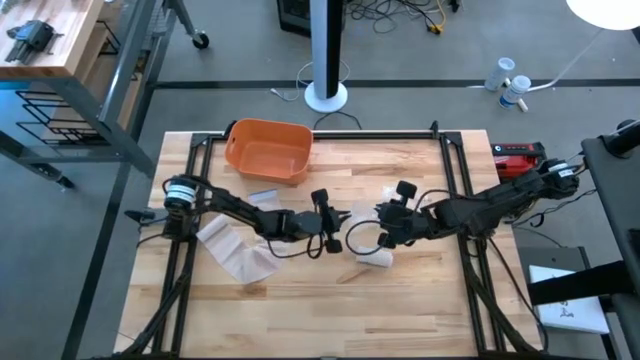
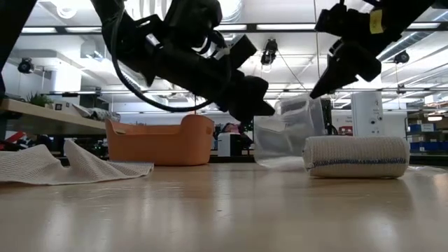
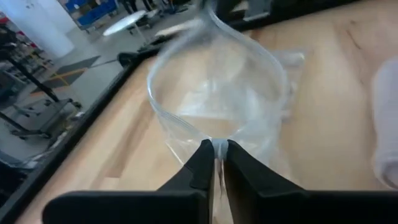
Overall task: Roll bandage
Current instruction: Put the white rolled bandage into the transparent zip bag
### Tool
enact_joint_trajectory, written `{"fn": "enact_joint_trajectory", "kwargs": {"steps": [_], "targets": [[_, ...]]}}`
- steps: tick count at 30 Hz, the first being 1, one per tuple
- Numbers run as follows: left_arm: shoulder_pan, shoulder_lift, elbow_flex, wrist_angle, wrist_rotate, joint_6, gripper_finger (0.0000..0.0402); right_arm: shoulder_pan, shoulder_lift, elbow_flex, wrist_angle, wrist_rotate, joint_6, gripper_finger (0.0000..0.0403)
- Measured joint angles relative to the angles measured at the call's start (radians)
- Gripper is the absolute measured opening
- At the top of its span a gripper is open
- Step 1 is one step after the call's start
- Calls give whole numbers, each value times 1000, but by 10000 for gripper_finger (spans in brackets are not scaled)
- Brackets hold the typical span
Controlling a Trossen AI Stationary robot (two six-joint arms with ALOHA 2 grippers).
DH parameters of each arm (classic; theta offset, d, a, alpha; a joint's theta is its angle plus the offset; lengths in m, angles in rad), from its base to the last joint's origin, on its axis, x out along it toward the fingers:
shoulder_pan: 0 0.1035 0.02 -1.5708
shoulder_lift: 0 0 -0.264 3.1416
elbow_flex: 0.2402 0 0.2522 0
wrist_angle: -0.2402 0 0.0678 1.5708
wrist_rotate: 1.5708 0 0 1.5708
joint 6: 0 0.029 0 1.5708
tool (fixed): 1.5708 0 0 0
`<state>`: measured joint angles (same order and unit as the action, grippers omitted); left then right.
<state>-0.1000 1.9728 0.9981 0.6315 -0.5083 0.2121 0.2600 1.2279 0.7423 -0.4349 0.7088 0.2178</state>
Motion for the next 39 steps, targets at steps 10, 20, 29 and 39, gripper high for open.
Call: {"fn": "enact_joint_trajectory", "kwargs": {"steps": [10, 20, 29, 39], "targets": [[4, -10, 5, 36, 8, 67, 22, -3, -9, 6, -61, -108, 66, 136], [16, -16, 5, 27, 47, 80, 22, 19, -8, 6, -57, -286, 126, 242], [17, -89, 2, 23, 49, 68, 22, -31, -37, 6, -184, -162, 45, 292], [17, -397, -15, 0, 47, 113, 21, -42, -226, 57, -140, -35, -108, 269]]}}
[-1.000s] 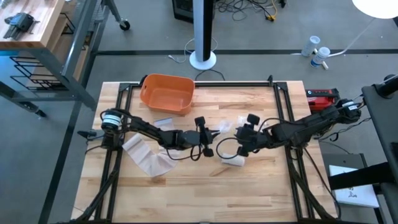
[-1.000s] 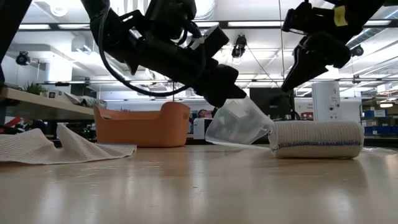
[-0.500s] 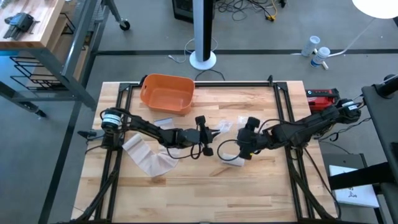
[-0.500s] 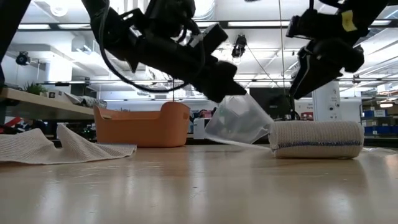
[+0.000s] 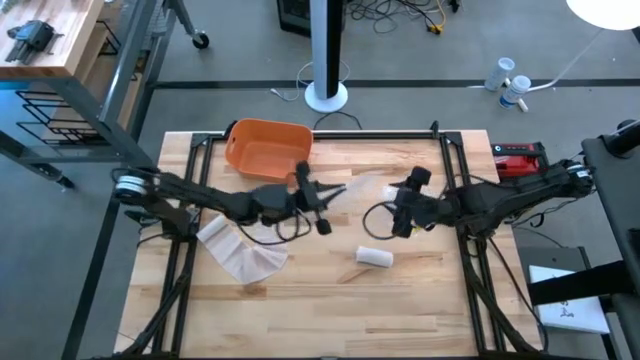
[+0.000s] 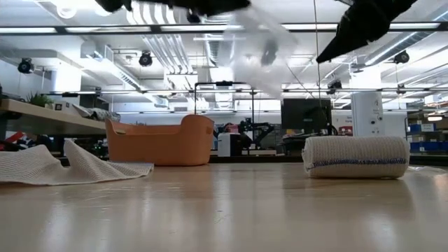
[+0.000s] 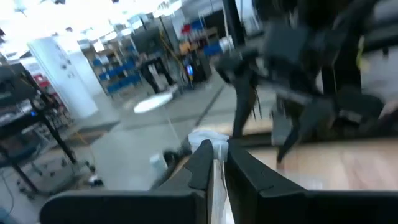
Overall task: Roll bandage
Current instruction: Put the white rolled bandage into the transparent zip bag
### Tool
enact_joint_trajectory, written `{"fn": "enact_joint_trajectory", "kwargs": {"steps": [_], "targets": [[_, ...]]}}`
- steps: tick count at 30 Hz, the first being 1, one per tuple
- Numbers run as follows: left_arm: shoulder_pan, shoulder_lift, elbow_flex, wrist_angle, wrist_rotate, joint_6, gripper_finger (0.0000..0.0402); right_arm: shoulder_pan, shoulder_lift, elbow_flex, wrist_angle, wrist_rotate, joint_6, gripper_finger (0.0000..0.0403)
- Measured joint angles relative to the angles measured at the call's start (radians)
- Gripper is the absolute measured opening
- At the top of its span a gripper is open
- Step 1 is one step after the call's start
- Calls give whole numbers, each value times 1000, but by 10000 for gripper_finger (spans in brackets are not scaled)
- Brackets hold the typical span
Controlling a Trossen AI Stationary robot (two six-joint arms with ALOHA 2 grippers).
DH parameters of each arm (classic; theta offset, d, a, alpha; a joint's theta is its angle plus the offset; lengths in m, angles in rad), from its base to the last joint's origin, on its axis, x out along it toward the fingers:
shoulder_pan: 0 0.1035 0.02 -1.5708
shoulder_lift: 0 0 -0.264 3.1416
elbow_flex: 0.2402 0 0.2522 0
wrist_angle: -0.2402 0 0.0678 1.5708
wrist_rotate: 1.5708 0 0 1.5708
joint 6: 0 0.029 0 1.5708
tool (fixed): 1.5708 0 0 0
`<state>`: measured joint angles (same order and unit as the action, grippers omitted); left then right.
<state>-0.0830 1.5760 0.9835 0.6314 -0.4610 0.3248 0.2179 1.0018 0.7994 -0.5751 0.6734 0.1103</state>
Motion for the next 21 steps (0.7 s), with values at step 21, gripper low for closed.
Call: {"fn": "enact_joint_trajectory", "kwargs": {"steps": [21], "targets": [[-80, -222, -87, 244, 498, -177, 20, 5, 152, -165, 1190, -558, -32, 265]]}}
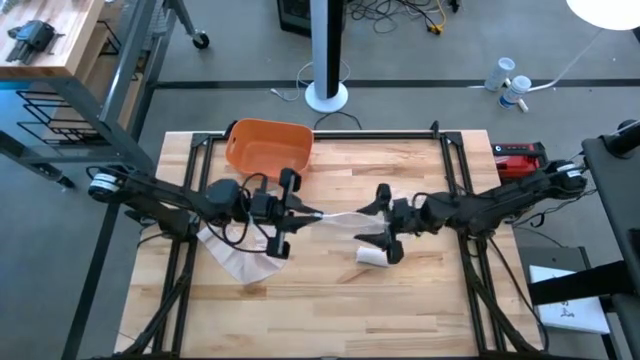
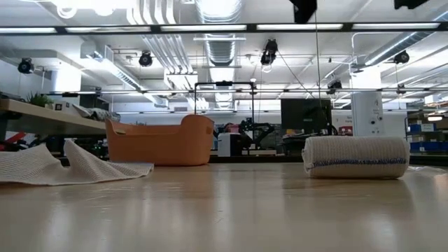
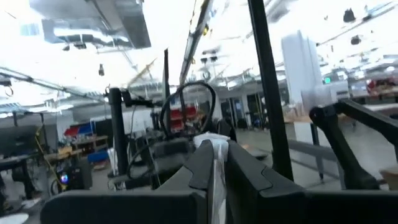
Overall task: Roll bandage
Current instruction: Put the white rolled bandage into the transparent zip bag
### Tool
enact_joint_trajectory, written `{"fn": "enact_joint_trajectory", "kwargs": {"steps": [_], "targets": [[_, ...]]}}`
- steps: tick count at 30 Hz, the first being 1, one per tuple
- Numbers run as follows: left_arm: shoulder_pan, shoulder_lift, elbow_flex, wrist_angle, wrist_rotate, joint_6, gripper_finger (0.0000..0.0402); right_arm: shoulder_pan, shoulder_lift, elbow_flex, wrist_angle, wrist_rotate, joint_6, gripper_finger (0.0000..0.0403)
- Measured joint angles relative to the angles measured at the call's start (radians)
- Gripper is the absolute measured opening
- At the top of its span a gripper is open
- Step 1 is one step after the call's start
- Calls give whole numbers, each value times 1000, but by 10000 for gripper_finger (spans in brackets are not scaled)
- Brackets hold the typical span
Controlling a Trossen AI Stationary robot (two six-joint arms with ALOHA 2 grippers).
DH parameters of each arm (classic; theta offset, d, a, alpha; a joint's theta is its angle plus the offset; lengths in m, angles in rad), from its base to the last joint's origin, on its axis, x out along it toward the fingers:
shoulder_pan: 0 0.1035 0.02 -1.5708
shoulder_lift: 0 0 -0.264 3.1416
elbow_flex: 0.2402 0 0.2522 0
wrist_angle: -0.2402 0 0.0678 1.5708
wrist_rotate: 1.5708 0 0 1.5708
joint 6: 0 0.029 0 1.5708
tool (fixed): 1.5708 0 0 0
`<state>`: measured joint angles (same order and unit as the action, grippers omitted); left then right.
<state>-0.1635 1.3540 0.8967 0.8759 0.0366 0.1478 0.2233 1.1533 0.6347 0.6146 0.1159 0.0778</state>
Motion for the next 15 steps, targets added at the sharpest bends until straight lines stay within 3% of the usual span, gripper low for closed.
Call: {"fn": "enact_joint_trajectory", "kwargs": {"steps": [5, 10, 15], "targets": [[-12, -4, 0, 41, -12, -3, 20, 28, 69, 86, -22, -20, -57, 215], [-17, -4, -3, 58, -28, -63, 20, 42, 78, 161, -140, -10, -208, 123], [-17, -4, -3, 96, -29, -162, 20, 54, 78, 224, -308, -11, -528, 14]]}}
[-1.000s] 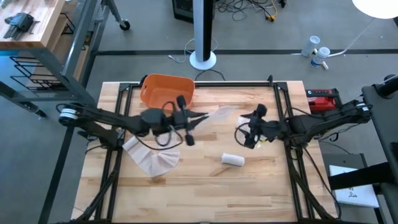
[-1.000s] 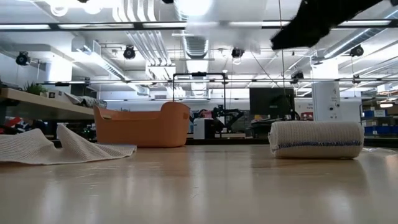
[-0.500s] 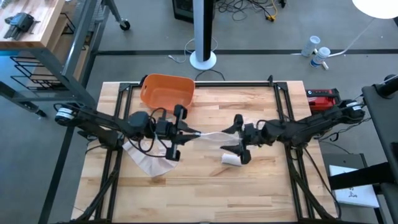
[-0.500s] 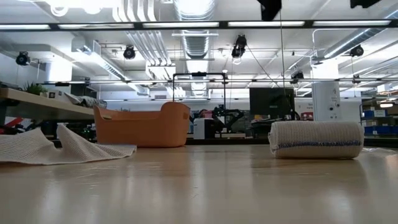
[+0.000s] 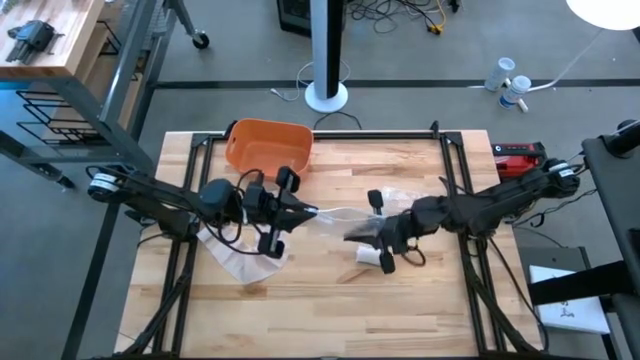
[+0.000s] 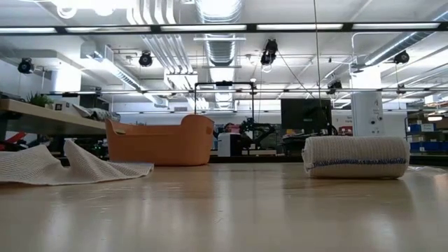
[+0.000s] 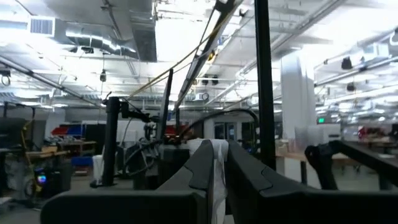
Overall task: Roll bandage
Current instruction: Put the white rolled bandage into the transparent zip bag
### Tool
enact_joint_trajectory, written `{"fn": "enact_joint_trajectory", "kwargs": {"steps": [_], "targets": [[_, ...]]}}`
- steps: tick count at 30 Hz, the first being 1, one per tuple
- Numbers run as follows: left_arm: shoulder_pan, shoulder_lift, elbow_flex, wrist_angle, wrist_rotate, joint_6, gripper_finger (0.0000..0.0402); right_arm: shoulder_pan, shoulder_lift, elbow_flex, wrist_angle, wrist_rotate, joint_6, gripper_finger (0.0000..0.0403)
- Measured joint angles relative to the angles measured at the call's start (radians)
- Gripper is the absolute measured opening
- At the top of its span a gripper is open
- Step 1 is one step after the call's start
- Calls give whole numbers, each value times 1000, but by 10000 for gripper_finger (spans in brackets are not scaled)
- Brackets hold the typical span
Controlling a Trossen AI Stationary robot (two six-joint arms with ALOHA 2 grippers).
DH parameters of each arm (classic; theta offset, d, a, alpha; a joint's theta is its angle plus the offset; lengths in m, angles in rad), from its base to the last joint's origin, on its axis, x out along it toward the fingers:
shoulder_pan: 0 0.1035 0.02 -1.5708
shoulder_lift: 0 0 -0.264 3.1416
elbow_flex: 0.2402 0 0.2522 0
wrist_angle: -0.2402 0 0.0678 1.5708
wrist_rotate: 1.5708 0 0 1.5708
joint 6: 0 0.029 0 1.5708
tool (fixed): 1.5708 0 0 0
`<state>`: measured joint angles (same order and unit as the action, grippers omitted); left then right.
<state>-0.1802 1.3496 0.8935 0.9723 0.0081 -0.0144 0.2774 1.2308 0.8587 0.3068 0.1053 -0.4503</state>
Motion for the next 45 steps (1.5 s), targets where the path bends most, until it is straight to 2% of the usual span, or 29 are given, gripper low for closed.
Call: {"fn": "enact_joint_trajectory", "kwargs": {"steps": [3, 8, 10, 13, 16, 21, 26, 32, 36, 42, 45], "targets": [[0, 0, 0, 20, -5, -25, 20, 1, 4, 34, -54, 13, -201, 16], [0, 0, 0, 5, -85, -36, 20, 0, 7, 105, -141, 105, -469, 19], [2, 0, 0, 6, -90, -43, 20, 0, 5, 130, -204, 152, -532, 14], [0, 0, 0, 5, -109, -48, 20, 0, 3, 163, -298, 207, -543, 11], [0, -4, -5, 0, -131, -49, 20, 0, 3, 193, -413, 258, -469, 31], [1, -38, -41, -5, -143, -40, 20, 0, -25, 207, -509, 261, -213, 112], [0, -116, -128, 31, -203, -28, 20, -8, -104, 198, -525, 262, -184, 171], [6, -201, -217, 46, -263, -11, 20, -65, -167, 181, -470, 227, -206, 176], [14, -223, -259, 40, -264, 51, 20, -144, -166, 160, -416, 63, -84, 176], [33, -248, -303, 40, -360, 77, 20, -247, -147, 158, -357, -57, 77, 187], [44, -270, -321, 39, -359, 93, 20, -273, -121, 156, -282, -97, 150, 187]]}}
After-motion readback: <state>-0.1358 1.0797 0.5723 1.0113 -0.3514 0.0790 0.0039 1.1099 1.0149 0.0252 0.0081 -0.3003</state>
